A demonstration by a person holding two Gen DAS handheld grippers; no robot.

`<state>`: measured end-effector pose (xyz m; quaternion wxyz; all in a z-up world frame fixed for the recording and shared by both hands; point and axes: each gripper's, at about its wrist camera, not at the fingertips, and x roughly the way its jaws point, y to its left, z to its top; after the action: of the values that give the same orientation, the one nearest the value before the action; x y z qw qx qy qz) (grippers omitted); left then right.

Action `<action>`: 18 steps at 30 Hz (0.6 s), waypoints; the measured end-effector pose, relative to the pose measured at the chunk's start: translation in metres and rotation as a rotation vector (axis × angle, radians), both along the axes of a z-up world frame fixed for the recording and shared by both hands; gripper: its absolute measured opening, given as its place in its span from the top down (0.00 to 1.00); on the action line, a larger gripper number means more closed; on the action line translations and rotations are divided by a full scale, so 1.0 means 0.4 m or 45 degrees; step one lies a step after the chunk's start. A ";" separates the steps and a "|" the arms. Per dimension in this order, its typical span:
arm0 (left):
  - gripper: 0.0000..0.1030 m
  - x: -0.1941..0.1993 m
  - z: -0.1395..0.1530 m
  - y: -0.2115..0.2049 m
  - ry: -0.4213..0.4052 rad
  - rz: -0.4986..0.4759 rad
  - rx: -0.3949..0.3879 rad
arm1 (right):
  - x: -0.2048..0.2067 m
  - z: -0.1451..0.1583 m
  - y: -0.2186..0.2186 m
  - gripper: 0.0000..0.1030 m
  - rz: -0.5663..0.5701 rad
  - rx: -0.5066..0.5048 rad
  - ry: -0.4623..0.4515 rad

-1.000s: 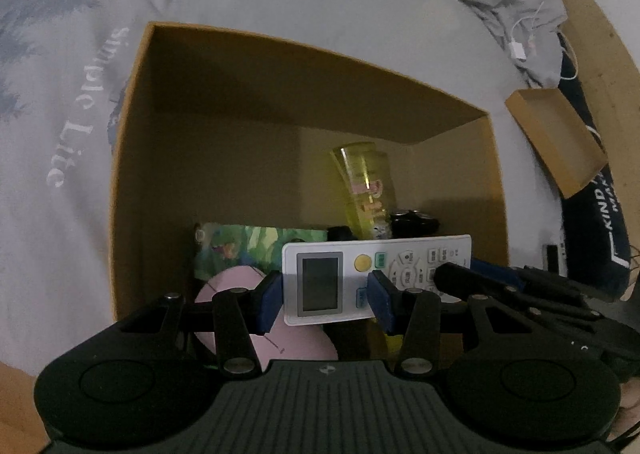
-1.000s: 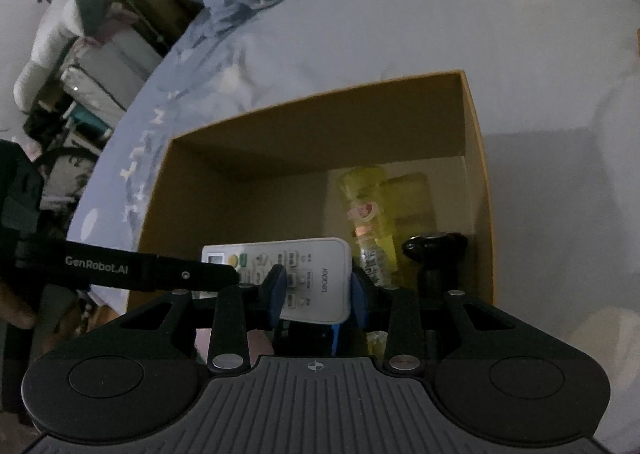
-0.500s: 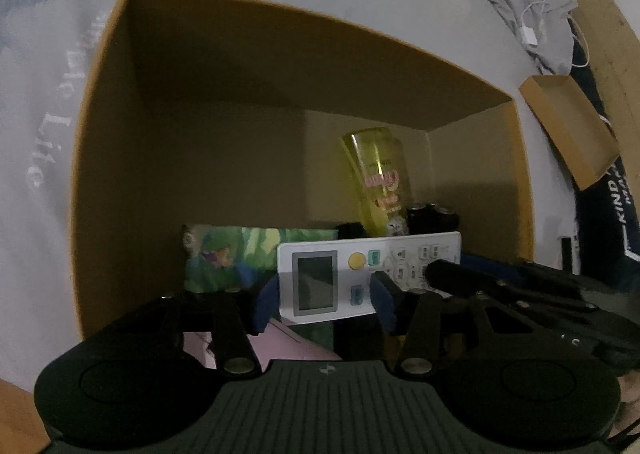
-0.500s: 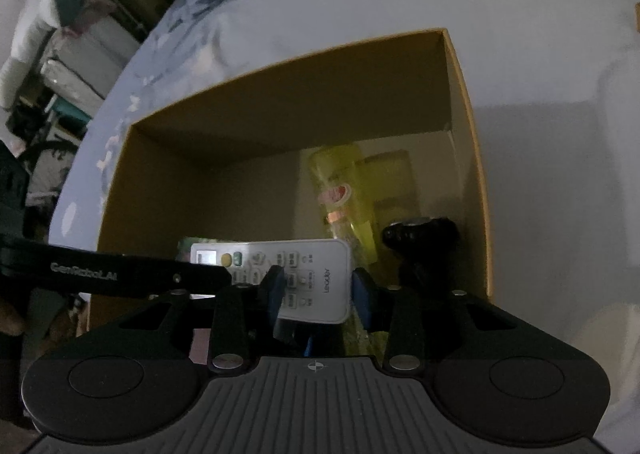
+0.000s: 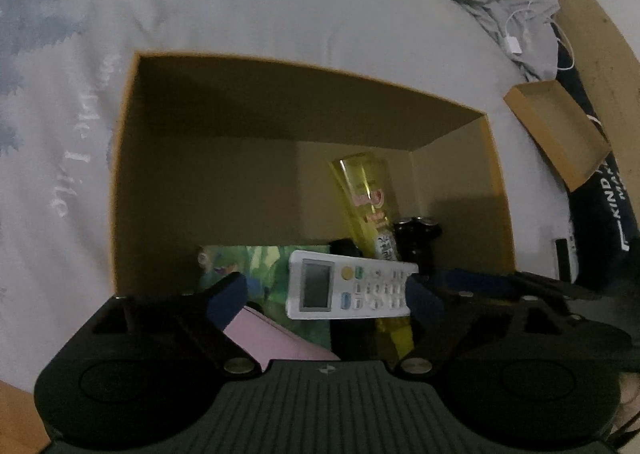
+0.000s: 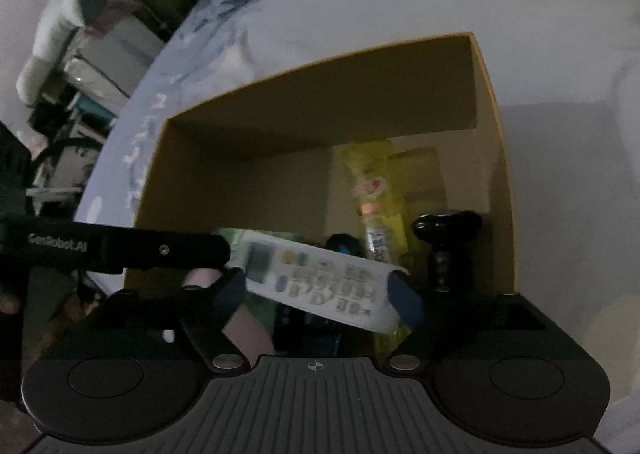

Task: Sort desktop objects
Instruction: 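Withdraw the open left gripper up and away from the box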

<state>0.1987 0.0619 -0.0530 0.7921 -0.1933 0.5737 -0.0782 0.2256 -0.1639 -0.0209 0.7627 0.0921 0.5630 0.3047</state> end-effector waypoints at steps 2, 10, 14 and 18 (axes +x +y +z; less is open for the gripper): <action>0.05 -0.006 0.010 0.001 -0.015 0.007 -0.004 | -0.012 0.015 -0.009 0.06 -0.003 -0.009 -0.025; 0.00 -0.052 0.056 -0.002 -0.105 -0.014 0.013 | -0.065 0.066 -0.074 0.00 -0.055 0.015 -0.084; 0.00 -0.088 0.086 -0.002 -0.165 -0.027 -0.006 | -0.091 0.091 -0.107 0.00 -0.081 0.026 -0.113; 0.00 -0.130 0.118 -0.014 -0.245 -0.048 0.001 | -0.123 0.116 -0.149 0.00 -0.119 0.037 -0.146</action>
<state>0.1465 0.0563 -0.0056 0.8421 -0.1737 0.4984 -0.1112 0.1763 -0.2237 0.0255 0.8056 0.1119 0.5090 0.2817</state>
